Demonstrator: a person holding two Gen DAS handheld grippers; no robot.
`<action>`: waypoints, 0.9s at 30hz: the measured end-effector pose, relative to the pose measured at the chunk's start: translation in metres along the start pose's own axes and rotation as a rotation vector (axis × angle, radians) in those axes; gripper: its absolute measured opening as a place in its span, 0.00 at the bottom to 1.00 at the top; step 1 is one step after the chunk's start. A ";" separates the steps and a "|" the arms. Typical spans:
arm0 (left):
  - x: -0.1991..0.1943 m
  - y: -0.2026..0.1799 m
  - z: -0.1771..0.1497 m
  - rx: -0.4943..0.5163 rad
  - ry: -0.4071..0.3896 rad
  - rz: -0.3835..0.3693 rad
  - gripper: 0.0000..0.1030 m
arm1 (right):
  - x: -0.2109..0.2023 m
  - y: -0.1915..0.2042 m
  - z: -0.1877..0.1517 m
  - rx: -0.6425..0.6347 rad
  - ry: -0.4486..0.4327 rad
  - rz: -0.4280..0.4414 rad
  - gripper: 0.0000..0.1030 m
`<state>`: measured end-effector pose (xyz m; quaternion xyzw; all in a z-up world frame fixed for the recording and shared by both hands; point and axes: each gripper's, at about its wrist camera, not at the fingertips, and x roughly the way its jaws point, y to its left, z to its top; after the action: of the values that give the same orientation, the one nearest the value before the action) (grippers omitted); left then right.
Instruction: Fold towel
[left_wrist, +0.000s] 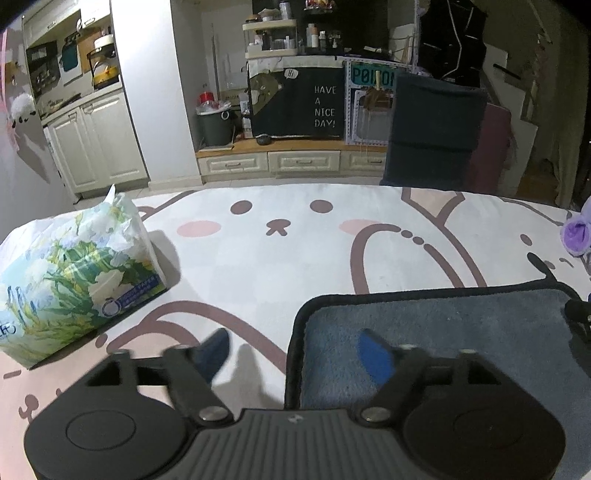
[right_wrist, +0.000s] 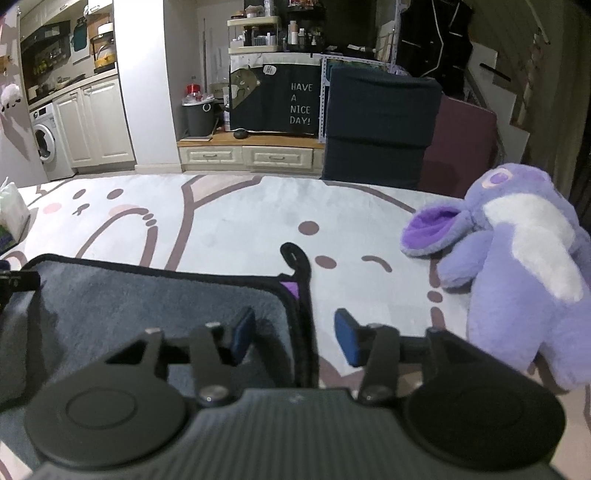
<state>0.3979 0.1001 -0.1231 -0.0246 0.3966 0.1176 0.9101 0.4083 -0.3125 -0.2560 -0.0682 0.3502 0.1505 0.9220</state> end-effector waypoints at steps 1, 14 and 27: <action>-0.002 0.000 0.000 -0.001 0.002 -0.002 0.85 | -0.002 0.000 0.001 0.003 -0.001 0.004 0.58; -0.044 -0.002 0.007 -0.013 -0.030 -0.023 1.00 | -0.049 0.007 0.014 0.034 -0.047 0.040 0.89; -0.093 -0.005 0.006 -0.003 -0.079 -0.037 1.00 | -0.100 0.015 0.013 0.045 -0.068 0.016 1.00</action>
<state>0.3423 0.0784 -0.0520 -0.0284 0.3599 0.1023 0.9269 0.3408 -0.3185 -0.1804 -0.0393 0.3228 0.1522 0.9333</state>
